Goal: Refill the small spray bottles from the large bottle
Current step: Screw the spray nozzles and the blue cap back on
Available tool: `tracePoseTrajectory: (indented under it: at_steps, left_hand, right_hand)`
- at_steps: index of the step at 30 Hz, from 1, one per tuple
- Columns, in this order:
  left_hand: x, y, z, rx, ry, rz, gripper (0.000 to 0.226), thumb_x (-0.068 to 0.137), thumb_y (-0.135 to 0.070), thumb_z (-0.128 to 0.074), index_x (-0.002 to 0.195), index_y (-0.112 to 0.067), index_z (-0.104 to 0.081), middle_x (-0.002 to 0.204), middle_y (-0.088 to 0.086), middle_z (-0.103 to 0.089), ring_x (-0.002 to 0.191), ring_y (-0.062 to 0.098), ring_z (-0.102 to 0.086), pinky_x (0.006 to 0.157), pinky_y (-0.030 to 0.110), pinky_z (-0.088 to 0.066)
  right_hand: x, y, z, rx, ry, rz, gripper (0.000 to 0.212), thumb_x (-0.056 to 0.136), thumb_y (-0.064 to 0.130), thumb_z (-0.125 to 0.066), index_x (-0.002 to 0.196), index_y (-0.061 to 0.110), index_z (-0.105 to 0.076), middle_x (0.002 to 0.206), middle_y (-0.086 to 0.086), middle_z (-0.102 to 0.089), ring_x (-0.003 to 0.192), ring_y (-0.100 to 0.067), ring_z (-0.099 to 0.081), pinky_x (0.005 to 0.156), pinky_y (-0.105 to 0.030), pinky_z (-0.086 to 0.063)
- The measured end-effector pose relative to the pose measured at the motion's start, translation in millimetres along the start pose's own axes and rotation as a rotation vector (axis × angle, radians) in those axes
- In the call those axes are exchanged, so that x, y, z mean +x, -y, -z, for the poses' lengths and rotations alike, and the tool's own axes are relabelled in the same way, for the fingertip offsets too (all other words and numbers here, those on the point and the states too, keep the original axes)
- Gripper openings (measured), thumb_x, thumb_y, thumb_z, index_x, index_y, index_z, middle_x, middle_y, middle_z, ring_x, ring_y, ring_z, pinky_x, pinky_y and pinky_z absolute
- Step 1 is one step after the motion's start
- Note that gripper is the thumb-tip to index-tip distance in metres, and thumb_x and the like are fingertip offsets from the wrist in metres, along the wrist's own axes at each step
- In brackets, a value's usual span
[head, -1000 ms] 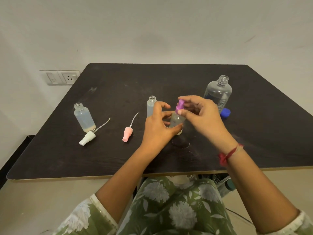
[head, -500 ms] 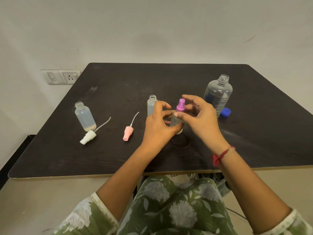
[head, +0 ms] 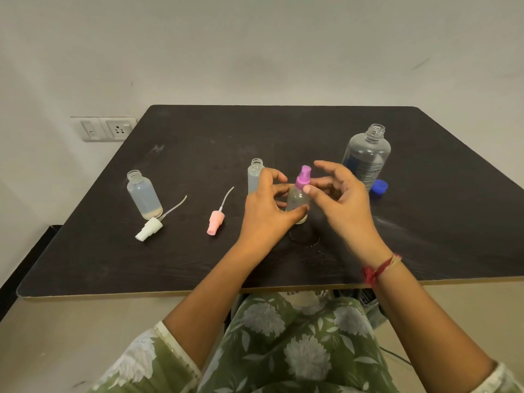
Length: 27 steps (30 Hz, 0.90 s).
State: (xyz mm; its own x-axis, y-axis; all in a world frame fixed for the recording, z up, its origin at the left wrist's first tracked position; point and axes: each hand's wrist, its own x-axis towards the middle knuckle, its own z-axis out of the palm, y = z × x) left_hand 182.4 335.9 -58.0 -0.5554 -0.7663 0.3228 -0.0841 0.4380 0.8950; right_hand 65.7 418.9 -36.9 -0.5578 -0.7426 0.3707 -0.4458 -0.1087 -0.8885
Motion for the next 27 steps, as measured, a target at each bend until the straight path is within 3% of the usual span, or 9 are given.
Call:
tracePoseTrajectory:
  at_steps: [3, 6, 8, 12, 14, 18, 20, 23, 27]
  left_hand:
    - [0.6, 0.0, 0.3, 0.011, 0.002, -0.001, 0.057, 0.07, -0.022, -0.084, 0.108, -0.025, -0.041, 0.108, -0.001, -0.067, 0.094, 0.003, -0.065, 0.078, 0.015, -0.054]
    - [1.0, -0.8, 0.5, 0.019, 0.007, 0.007, 0.057, 0.07, -0.021, -0.084, 0.107, -0.025, -0.041, 0.11, 0.0, -0.068, 0.092, 0.003, -0.066, 0.077, 0.015, -0.054]
    - [0.8, -1.5, 0.6, 0.012, 0.004, 0.006, 0.057, 0.07, -0.021, -0.083, 0.108, -0.026, -0.041, 0.11, 0.0, -0.068, 0.093, 0.004, -0.066, 0.078, 0.018, -0.055]
    - [0.0, -1.9, 0.2, 0.009, -0.006, -0.008, 0.055, 0.071, -0.022, -0.083, 0.107, -0.024, -0.041, 0.104, -0.003, -0.068, 0.09, 0.002, -0.066, 0.076, 0.017, -0.055]
    - [0.2, -1.8, -1.1, 0.024, 0.001, -0.022, 0.054, 0.071, -0.018, -0.082, 0.106, -0.023, -0.041, 0.098, -0.004, -0.069, 0.087, 0.004, -0.067, 0.075, 0.016, -0.054]
    - [1.2, -1.0, -1.6, 0.011, -0.004, -0.023, 0.054, 0.071, -0.01, -0.079, 0.105, -0.023, -0.04, 0.104, -0.001, -0.071, 0.091, 0.004, -0.067, 0.074, 0.01, -0.051]
    - [1.2, -0.4, -1.1, -0.001, 0.0, -0.026, 0.053, 0.072, -0.015, -0.08, 0.106, -0.023, -0.04, 0.109, -0.001, -0.069, 0.095, 0.003, -0.066, 0.079, 0.013, -0.053]
    - [-0.2, 0.2, -2.4, -0.009, 0.0, -0.047, 0.053, 0.073, -0.018, -0.081, 0.107, -0.022, -0.041, 0.11, -0.001, -0.067, 0.101, 0.004, -0.065, 0.083, 0.019, -0.055]
    - [-1.5, 0.2, -2.2, 0.003, -0.015, -0.048, 0.053, 0.074, -0.02, -0.081, 0.106, -0.023, -0.039, 0.109, 0.002, -0.067, 0.098, 0.006, -0.066, 0.082, 0.022, -0.057]
  right_hand:
    - [6.0, 0.5, 1.5, -0.093, -0.05, -0.004, 0.059, 0.069, 0.023, -0.083, 0.118, 0.026, -0.052, 0.083, 0.006, -0.056, 0.079, -0.01, -0.058, 0.074, -0.027, -0.049]
    - [8.1, 4.1, 1.3, 0.014, 0.118, -0.033, 0.068, 0.079, 0.017, -0.075, 0.137, 0.029, -0.04, 0.12, 0.004, -0.053, 0.11, -0.008, -0.055, 0.092, -0.023, -0.047]
    - [7.6, 4.9, -0.1, 0.056, 0.225, -0.013, 0.062, 0.088, 0.006, -0.064, 0.142, 0.022, -0.037, 0.13, -0.001, -0.054, 0.12, -0.006, -0.053, 0.099, -0.024, -0.046]
    - [8.7, 2.6, -6.5, -0.026, 0.063, 0.052, 0.048, 0.078, 0.009, -0.075, 0.121, 0.019, -0.056, 0.102, -0.001, -0.067, 0.098, -0.01, -0.065, 0.09, -0.032, -0.054]
    - [11.0, 4.0, -10.2, -0.069, -0.004, 0.026, 0.053, 0.07, 0.019, -0.083, 0.115, 0.023, -0.055, 0.094, 0.002, -0.064, 0.089, -0.011, -0.064, 0.082, -0.026, -0.054]
    - [11.2, 0.7, -12.5, -0.126, 0.194, 0.018, 0.068, 0.075, 0.022, -0.078, 0.135, 0.025, -0.045, 0.124, -0.001, -0.056, 0.116, -0.01, -0.054, 0.099, -0.028, -0.045]
    - [9.4, 0.8, -6.3, -0.006, 0.306, -0.036, 0.059, 0.088, 0.01, -0.064, 0.141, 0.017, -0.039, 0.133, -0.003, -0.054, 0.124, -0.01, -0.051, 0.103, -0.027, -0.043]
    - [12.3, 1.1, 4.6, 0.024, 0.315, -0.043, 0.043, 0.093, 0.0, -0.053, 0.134, 0.008, -0.049, 0.124, -0.005, -0.062, 0.117, -0.007, -0.057, 0.098, -0.02, -0.045]
    - [11.6, -1.7, -1.9, -0.032, 0.177, 0.014, 0.033, 0.086, 0.004, -0.064, 0.119, 0.009, -0.063, 0.11, 0.0, -0.069, 0.106, -0.006, -0.064, 0.096, -0.027, -0.049]
